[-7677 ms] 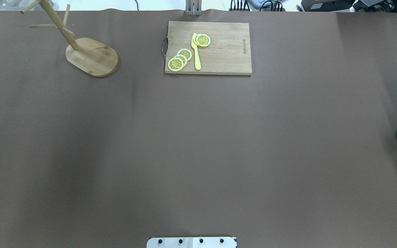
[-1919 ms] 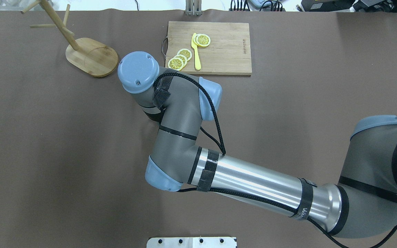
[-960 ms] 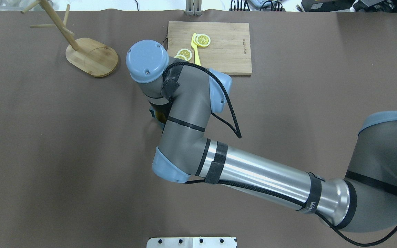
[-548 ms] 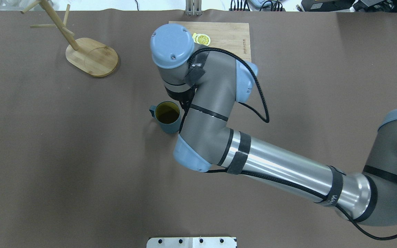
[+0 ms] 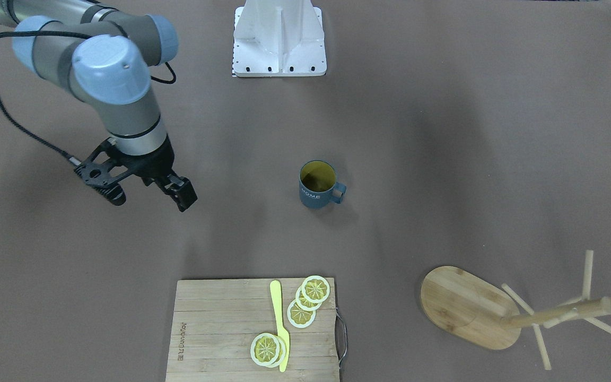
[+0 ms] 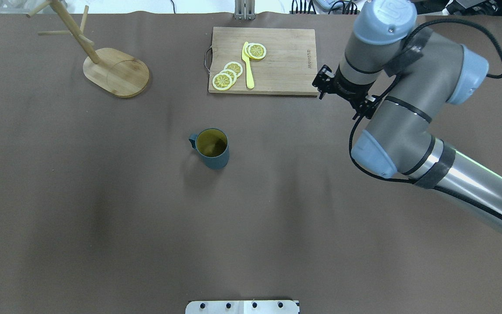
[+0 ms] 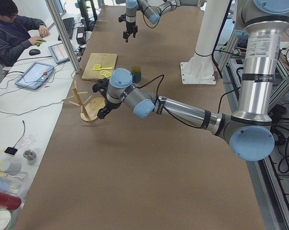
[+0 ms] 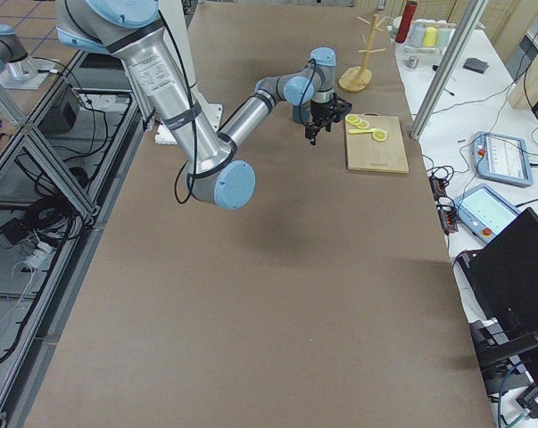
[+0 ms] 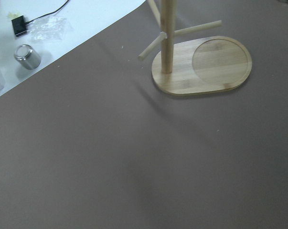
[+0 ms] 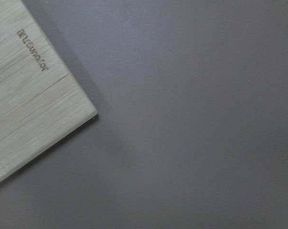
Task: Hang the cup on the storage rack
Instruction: 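Withdraw the right arm while the left arm moves toward the mug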
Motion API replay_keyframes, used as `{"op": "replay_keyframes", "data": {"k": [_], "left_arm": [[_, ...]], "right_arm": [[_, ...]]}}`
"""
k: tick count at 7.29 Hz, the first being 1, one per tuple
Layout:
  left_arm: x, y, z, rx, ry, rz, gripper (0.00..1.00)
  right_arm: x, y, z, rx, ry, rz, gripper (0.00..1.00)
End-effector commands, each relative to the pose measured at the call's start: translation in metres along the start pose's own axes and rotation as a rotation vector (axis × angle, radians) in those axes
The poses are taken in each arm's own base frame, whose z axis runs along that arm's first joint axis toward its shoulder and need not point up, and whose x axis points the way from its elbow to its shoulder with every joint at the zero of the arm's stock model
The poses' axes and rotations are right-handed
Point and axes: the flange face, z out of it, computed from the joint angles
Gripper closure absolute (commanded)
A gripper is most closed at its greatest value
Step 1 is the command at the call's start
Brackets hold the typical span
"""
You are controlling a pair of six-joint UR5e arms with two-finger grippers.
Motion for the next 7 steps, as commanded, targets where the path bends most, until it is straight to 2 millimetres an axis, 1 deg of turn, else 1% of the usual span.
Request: {"op": "replay_keyframes", "data": {"k": [1,2,3,4,5,6,7], "left_arm": [[0.067,-0.017,0.047,0.06,0.09,-0.033,0.01],[0.091,-0.02,0.067,0.064,0.093,0.003,0.01],[0.111,-0.033,0.077,0.079,0.107,0.028,0.01],[0.126,-0.047,0.085,0.088,0.125,0.053,0.01],[0.15,-0.048,0.102,0.133,0.116,0.107,0.01],[0.185,-0.049,0.143,0.206,0.071,0.159,0.01],[0.213,-0.066,0.173,0.225,0.075,0.155,0.01]], "right_arm": [[0.08,-0.083,0.006,0.006,0.061,-0.235,0.0],[0.124,-0.122,0.003,-0.005,0.082,-0.34,0.0],[0.174,-0.159,-0.004,-0.019,0.095,-0.449,0.0],[0.228,-0.191,-0.009,-0.028,0.111,-0.509,0.0],[0.279,-0.215,-0.015,-0.029,0.13,-0.56,0.0],[0.335,-0.236,-0.024,-0.03,0.147,-0.623,0.0],[0.386,-0.252,-0.034,-0.042,0.148,-0.688,0.0]]}}
